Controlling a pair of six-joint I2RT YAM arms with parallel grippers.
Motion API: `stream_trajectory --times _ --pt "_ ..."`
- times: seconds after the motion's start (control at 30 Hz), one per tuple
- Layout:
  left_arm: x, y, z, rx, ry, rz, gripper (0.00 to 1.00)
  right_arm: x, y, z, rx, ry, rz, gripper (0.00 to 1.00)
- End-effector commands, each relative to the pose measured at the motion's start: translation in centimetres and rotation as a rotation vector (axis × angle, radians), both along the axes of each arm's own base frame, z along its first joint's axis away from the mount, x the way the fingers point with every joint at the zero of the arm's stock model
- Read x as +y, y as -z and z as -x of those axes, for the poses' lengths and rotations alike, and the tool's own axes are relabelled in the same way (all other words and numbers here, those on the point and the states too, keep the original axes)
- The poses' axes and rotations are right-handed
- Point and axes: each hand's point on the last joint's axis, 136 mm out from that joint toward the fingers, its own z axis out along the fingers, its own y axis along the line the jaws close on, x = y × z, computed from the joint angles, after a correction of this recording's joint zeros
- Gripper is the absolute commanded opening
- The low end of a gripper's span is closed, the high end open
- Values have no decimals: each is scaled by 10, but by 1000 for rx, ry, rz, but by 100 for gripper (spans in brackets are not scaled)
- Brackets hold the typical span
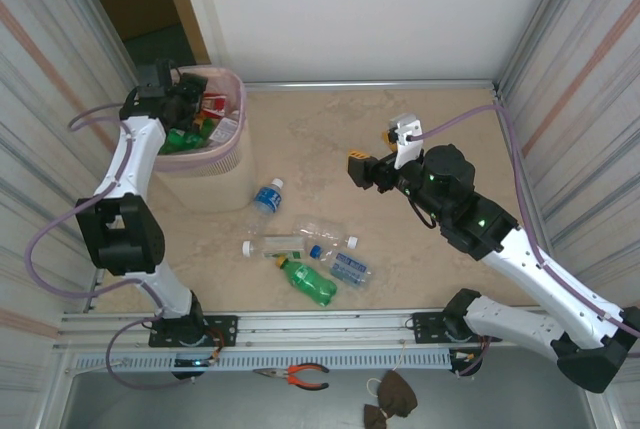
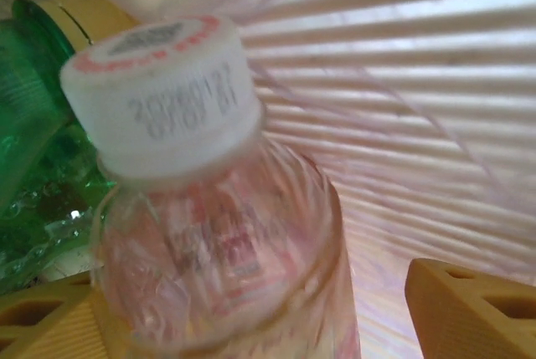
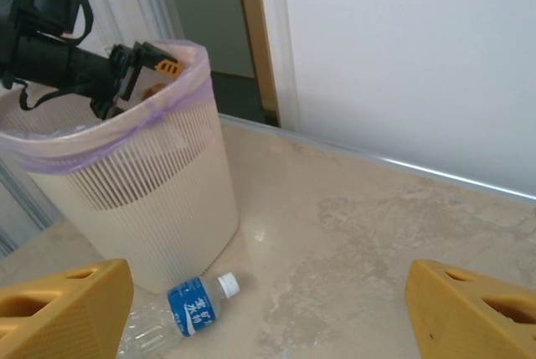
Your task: Put the plastic bottles in the bin
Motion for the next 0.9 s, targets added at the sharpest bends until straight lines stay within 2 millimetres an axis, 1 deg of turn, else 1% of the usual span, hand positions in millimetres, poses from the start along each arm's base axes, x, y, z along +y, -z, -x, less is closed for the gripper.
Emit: stream_trajectory --times 0.0,0.07,0.2,0.33,0.4,0.53,0.67,0.77,0.87 --pt "15 -17 16 -8 -58 20 88 -10 -5 1 -6 35 -24 83" --pt "21 -28 22 -29 -70 6 90 -10 -7 0 -8 36 -27 83" --pt "31 -53 34 -78 -96 -35 90 -8 -6 0 -6 31 -28 83" --pt "32 -72 41 -118 -89 -58 88 -8 -8 0 -10 30 -28 83" --pt "31 -78 43 -132 -81 -57 85 -8 -7 0 -11 31 -27 83" --pt "27 -86 38 -171 -60 -58 69 -9 -6 -1 -8 34 -26 83" --pt "21 -90 22 -214 -18 -42 54 -9 -7 -2 -8 35 -25 83" --pt "17 -88 9 -227 14 -43 45 -9 -7 -2 -11 37 -26 84" --pt "16 -78 -2 -210 28 -44 39 -9 -8 -3 -12 38 -27 83"
